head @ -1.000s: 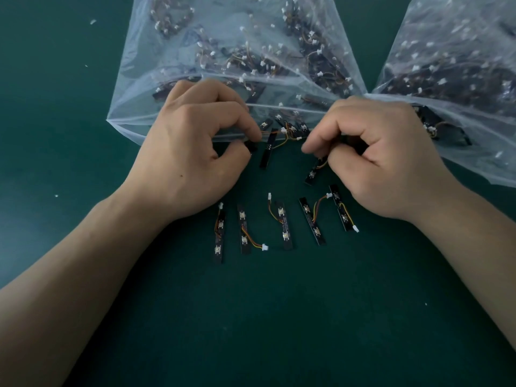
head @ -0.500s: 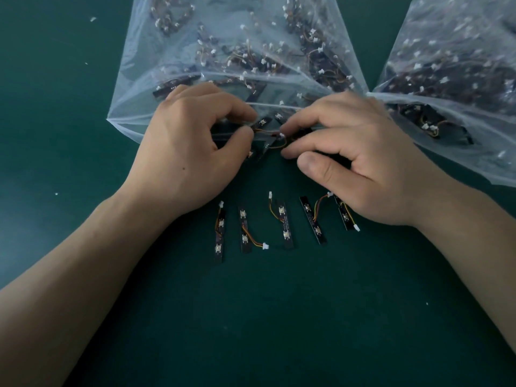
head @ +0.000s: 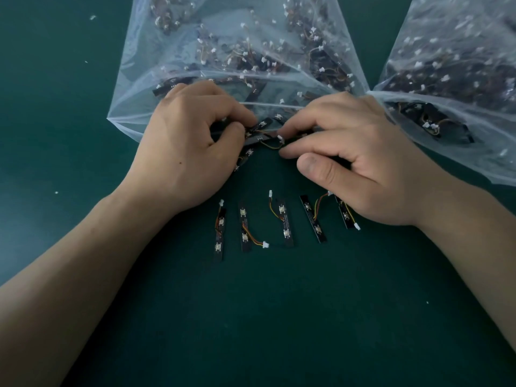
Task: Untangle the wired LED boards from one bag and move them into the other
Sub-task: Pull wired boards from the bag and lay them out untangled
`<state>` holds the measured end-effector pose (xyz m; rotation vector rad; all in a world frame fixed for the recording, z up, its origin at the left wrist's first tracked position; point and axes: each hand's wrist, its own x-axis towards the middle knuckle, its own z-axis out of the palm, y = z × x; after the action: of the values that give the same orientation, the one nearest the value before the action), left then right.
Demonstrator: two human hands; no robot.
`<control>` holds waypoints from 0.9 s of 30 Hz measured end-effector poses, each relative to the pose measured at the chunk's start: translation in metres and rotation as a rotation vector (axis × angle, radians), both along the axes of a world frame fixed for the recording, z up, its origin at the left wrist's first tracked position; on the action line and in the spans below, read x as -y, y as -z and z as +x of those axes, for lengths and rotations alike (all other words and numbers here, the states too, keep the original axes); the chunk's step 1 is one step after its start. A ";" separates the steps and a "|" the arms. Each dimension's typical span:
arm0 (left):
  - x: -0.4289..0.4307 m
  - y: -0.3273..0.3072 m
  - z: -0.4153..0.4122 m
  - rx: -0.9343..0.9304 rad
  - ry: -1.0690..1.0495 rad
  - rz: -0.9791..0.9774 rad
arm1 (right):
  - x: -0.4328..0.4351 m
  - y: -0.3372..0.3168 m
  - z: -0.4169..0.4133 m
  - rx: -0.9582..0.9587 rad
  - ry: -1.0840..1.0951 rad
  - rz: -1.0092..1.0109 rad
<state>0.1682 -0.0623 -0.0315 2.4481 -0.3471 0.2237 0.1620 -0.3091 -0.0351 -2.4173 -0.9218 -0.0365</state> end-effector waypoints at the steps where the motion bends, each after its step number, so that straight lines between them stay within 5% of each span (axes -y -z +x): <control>1: 0.000 0.000 0.000 0.000 -0.001 0.000 | 0.000 0.000 0.000 -0.008 0.001 -0.010; 20: 0.000 -0.002 0.000 -0.045 0.004 -0.005 | -0.002 0.000 -0.002 0.112 -0.050 -0.076; 27: 0.000 -0.001 0.000 -0.034 -0.001 -0.022 | 0.002 0.000 -0.002 0.074 -0.030 0.116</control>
<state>0.1682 -0.0619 -0.0302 2.4280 -0.3271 0.1855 0.1603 -0.3113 -0.0348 -2.3083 -0.9623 -0.1652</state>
